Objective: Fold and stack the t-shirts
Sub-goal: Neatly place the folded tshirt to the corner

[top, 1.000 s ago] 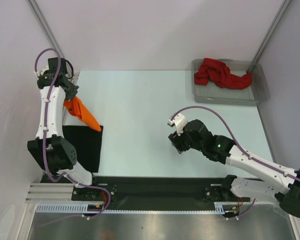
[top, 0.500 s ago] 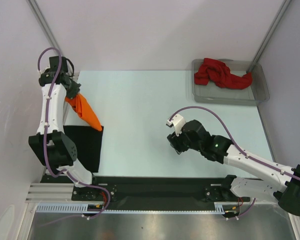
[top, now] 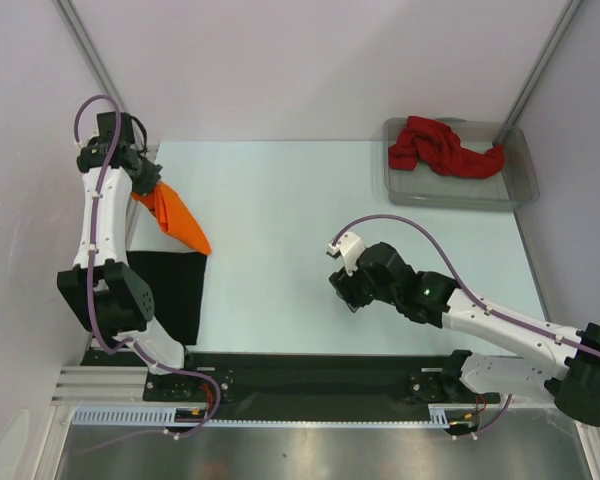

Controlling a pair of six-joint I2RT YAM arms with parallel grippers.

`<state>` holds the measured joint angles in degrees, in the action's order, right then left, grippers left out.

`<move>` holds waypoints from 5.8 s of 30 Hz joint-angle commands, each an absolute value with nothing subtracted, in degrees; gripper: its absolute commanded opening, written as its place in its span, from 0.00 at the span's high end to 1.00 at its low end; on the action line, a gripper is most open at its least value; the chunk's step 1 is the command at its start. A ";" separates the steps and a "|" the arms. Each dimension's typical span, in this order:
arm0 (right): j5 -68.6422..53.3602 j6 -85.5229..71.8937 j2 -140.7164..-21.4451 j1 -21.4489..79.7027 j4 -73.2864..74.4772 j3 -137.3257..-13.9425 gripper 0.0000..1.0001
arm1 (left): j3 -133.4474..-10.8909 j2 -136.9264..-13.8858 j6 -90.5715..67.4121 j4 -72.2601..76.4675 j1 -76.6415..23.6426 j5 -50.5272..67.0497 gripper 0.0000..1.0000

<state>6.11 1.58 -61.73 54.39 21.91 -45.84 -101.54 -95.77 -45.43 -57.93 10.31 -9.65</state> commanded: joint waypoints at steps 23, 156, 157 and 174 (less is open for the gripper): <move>6.07 1.41 -63.02 55.46 19.69 -46.41 0.38 | -85.00 -83.42 -35.51 -52.82 17.75 -14.50 0.99; 9.05 -1.23 -58.72 64.69 23.46 -45.00 0.36 | -38.06 -67.50 -49.84 -50.44 33.21 -9.49 1.00; 9.31 -1.40 -58.10 64.60 23.64 -44.22 0.36 | -37.97 -67.59 -49.83 -52.45 33.57 -10.10 1.00; 10.02 -1.93 -58.36 64.69 20.48 -42.63 0.36 | -41.34 -62.75 -58.01 -53.53 17.93 -6.86 1.00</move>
